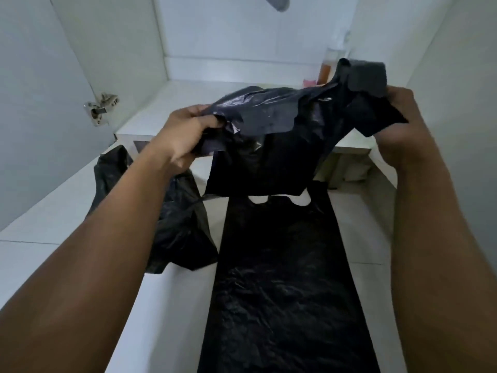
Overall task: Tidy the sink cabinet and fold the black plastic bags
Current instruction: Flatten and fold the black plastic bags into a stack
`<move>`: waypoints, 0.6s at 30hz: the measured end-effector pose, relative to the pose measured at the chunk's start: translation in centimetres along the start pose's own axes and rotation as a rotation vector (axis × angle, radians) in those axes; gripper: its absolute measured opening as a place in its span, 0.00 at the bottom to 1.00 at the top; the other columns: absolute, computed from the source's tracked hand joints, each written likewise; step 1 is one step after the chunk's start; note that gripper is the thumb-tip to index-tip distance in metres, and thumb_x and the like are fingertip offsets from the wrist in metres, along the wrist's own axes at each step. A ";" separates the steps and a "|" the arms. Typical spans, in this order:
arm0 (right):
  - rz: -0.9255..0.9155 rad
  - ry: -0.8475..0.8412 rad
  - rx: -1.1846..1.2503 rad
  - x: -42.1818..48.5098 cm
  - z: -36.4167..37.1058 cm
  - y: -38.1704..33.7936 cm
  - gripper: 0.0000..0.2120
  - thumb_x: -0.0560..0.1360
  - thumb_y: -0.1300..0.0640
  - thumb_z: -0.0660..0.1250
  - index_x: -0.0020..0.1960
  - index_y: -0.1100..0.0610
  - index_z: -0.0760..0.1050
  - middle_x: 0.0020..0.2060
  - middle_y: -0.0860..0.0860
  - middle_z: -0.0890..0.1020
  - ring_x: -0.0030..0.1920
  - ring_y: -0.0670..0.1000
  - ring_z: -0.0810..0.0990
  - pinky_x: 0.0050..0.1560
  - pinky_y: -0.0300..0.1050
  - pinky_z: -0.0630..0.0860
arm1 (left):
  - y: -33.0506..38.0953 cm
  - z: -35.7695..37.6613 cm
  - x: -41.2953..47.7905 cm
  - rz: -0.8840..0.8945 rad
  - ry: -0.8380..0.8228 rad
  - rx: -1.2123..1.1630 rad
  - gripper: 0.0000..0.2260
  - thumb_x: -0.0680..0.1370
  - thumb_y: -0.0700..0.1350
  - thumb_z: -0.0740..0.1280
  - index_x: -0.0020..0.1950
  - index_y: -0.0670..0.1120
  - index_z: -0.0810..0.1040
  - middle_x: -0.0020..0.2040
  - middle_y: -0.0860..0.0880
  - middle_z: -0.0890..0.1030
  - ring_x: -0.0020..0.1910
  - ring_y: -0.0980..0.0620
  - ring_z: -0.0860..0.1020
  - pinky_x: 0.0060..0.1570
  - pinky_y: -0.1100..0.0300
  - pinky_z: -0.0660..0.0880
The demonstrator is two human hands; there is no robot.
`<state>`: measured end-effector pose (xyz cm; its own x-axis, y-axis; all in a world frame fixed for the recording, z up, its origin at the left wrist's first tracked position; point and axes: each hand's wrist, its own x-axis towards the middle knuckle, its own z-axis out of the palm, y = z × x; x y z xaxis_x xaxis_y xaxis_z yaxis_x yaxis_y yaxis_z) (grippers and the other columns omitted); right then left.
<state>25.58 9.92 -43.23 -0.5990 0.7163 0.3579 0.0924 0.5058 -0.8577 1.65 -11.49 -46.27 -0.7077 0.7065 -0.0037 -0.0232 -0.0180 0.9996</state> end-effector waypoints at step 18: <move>1.149 -0.037 0.486 -6.4 4.0 17.7 0.35 0.75 0.29 0.59 0.52 0.60 0.83 0.46 0.61 0.86 0.49 0.59 0.83 0.50 0.51 0.79 | -16.0 1.9 -1.7 -0.770 -0.103 -0.076 0.33 0.67 0.59 0.79 0.62 0.36 0.80 0.57 0.38 0.83 0.54 0.40 0.83 0.59 0.43 0.78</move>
<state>27.80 12.38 -62.18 -0.3890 0.6076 -0.6924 0.2786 -0.6388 -0.7171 4.56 -11.11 -62.18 -0.4036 0.6012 -0.6897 -0.5322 0.4589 0.7115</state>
